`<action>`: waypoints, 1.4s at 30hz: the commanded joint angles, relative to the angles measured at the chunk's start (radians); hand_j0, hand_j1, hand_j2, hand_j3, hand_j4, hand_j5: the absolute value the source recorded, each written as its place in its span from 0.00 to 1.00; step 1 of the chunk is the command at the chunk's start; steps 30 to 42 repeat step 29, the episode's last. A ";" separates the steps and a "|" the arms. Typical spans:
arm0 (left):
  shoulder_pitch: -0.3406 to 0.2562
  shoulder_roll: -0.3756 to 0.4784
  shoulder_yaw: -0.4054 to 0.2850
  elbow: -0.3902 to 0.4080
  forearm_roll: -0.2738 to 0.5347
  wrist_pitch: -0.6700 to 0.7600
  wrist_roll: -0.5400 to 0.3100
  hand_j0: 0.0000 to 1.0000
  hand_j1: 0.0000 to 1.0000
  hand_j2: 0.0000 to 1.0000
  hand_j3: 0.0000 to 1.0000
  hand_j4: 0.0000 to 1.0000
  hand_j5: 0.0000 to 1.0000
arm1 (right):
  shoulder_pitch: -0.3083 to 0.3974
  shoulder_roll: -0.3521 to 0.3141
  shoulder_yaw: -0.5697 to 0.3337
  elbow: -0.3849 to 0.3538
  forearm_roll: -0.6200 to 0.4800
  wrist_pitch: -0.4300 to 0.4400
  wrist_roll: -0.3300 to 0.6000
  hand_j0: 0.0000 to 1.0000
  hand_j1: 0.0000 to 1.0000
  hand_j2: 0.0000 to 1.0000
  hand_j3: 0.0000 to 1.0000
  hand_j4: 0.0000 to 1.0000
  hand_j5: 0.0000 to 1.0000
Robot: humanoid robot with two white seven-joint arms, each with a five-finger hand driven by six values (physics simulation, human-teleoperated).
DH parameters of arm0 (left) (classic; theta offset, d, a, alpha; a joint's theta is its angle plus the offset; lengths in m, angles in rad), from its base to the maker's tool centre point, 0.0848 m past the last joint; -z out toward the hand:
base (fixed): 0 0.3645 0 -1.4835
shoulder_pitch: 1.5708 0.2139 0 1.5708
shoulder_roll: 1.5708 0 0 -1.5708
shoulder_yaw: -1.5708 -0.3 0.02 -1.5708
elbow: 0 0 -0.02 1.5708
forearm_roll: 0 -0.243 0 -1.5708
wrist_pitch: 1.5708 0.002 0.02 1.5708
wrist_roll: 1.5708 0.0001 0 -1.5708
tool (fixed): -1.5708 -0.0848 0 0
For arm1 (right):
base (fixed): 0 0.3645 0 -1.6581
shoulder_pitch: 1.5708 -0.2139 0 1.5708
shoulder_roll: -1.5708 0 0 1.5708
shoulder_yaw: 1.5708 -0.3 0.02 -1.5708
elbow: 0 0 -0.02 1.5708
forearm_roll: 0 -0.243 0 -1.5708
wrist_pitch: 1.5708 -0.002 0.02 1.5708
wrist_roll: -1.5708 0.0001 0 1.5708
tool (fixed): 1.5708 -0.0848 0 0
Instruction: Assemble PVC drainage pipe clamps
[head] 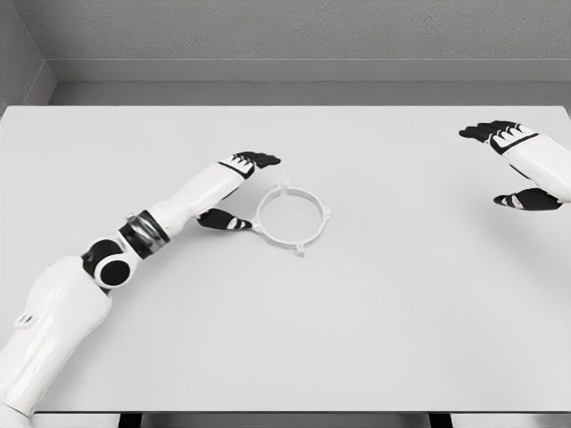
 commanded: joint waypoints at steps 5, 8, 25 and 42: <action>0.000 -0.006 -0.005 -0.001 0.004 0.000 0.001 1.00 1.00 1.00 1.00 1.00 1.00 | 0.000 -0.001 0.000 -0.002 -0.009 0.002 -0.001 1.00 1.00 1.00 1.00 1.00 1.00; 0.000 -0.015 -0.013 -0.001 -0.001 0.000 0.001 1.00 1.00 1.00 1.00 1.00 1.00 | 0.000 -0.001 0.000 -0.003 -0.009 0.002 -0.001 1.00 1.00 1.00 1.00 1.00 1.00; -0.011 0.288 0.182 0.005 0.013 0.000 0.002 1.00 1.00 1.00 1.00 1.00 1.00 | 0.000 -0.001 0.001 -0.011 -0.010 0.002 -0.001 1.00 1.00 1.00 1.00 1.00 1.00; 0.009 0.344 0.229 0.011 0.013 0.000 0.002 1.00 1.00 1.00 1.00 1.00 1.00 | 0.000 -0.001 0.001 -0.009 -0.010 0.002 -0.002 1.00 1.00 1.00 1.00 1.00 1.00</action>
